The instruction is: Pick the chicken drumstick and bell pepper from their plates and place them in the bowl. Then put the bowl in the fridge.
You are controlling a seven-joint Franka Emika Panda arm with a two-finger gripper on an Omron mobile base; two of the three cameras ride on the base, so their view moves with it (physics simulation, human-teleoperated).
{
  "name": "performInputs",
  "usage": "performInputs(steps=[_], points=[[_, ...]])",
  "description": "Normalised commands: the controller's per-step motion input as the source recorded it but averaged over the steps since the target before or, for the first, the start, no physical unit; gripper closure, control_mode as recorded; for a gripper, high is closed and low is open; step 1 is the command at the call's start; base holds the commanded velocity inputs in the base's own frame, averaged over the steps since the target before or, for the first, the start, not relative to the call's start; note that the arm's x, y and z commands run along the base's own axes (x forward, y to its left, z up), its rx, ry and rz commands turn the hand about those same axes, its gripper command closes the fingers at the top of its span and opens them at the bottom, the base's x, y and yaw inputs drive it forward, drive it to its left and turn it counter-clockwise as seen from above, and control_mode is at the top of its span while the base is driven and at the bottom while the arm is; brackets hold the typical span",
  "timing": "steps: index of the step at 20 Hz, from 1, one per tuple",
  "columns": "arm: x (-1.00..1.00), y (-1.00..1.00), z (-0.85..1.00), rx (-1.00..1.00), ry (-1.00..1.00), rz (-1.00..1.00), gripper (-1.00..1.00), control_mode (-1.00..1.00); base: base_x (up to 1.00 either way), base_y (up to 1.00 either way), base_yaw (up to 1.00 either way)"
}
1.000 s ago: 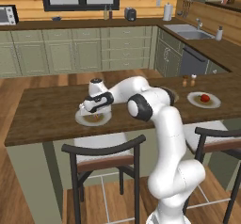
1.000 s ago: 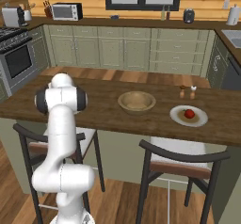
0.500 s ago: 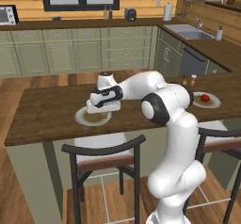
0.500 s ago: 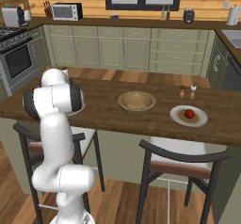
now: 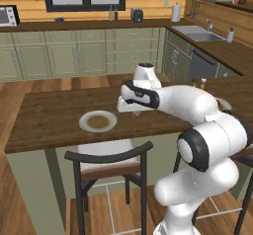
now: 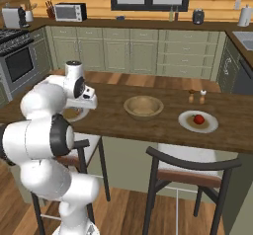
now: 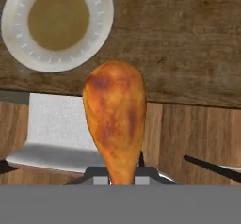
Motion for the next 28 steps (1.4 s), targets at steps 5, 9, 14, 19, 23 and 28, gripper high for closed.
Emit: performInputs(steps=[5,9,14,19,23,28], points=[[-0.77,-1.00,0.64,-0.02,0.00,0.00,1.00,-1.00,0.00,0.00,0.00],[-0.80,-1.00,0.32,-0.06,-0.06,0.00,1.00,-1.00,0.00,0.00,0.00],[-0.12,-0.20,0.02,-0.02,-0.01,0.00,1.00,1.00,0.18,-0.80,0.00],[0.00,0.00,0.00,0.00,0.00,0.00,1.00,1.00,0.91,-0.12,-0.01],[0.00,0.00,0.00,0.00,0.00,0.00,1.00,1.00,1.00,0.55,-0.01],[0.00,0.00,0.00,0.00,0.00,0.00,1.00,1.00,1.00,0.50,-0.17]])
